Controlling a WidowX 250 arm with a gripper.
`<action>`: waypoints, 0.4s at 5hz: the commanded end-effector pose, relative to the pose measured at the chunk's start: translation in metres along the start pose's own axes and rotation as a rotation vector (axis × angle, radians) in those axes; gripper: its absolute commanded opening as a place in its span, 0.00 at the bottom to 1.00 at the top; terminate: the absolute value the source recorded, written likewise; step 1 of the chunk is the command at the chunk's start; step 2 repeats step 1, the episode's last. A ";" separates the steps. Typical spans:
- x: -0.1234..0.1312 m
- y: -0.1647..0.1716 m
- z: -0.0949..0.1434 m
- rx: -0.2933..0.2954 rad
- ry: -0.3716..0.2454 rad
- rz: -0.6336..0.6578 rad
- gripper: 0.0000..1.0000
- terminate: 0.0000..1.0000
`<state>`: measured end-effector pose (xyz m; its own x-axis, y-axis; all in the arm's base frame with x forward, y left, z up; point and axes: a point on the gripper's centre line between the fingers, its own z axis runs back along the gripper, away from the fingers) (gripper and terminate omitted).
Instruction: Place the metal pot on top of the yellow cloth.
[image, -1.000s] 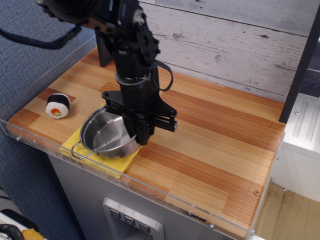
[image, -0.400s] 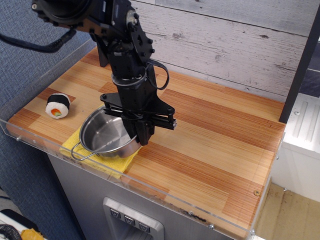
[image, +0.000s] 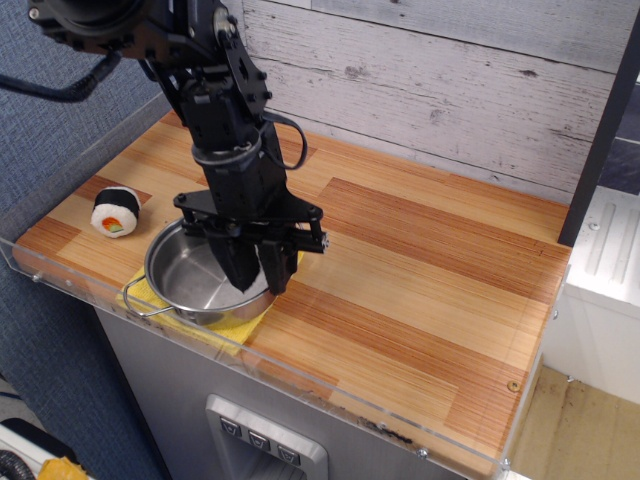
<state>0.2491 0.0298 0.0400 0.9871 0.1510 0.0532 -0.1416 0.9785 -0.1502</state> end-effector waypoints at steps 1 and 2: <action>0.004 -0.005 0.040 -0.076 -0.060 0.018 1.00 1.00; 0.004 -0.005 0.040 -0.076 -0.060 0.018 1.00 1.00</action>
